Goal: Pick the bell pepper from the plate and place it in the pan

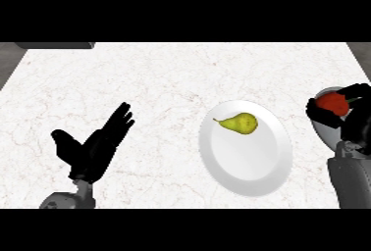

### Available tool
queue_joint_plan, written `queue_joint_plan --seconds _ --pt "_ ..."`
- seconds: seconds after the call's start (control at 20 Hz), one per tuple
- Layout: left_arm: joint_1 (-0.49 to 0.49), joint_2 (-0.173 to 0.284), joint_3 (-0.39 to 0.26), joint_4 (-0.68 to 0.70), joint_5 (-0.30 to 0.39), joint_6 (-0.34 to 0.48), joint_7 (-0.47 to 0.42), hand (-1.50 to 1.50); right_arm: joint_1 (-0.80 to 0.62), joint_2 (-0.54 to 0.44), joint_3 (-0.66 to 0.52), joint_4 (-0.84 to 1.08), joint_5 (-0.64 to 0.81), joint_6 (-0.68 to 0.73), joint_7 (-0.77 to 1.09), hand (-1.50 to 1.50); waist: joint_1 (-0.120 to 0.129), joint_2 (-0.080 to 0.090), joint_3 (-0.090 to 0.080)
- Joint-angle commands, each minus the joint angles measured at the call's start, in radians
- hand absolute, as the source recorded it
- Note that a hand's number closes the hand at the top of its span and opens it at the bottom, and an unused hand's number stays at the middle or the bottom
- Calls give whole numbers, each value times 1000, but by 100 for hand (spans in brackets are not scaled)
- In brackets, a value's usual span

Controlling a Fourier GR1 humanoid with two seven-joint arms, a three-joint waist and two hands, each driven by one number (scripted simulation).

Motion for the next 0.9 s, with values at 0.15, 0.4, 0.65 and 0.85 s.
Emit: queue_joint_plan --seconds 0.15,0.4,0.65,0.85 --pt "-19 -8 23 63 -19 -10 -40 0 -55 -103 -180 316 -100 -285 -183 150 1 3 1" --pt "3 -41 -2 26 -29 1 -18 0 -163 -187 -252 612 -293 -372 -426 150 7 3 1" --pt "12 -24 3 -6 -26 -23 -8 0 -241 -286 -344 843 -452 -387 -668 150 15 5 2" --pt "-35 -47 3 9 -30 5 13 0 -247 -344 -331 995 -386 -204 -513 -150 20 13 1"
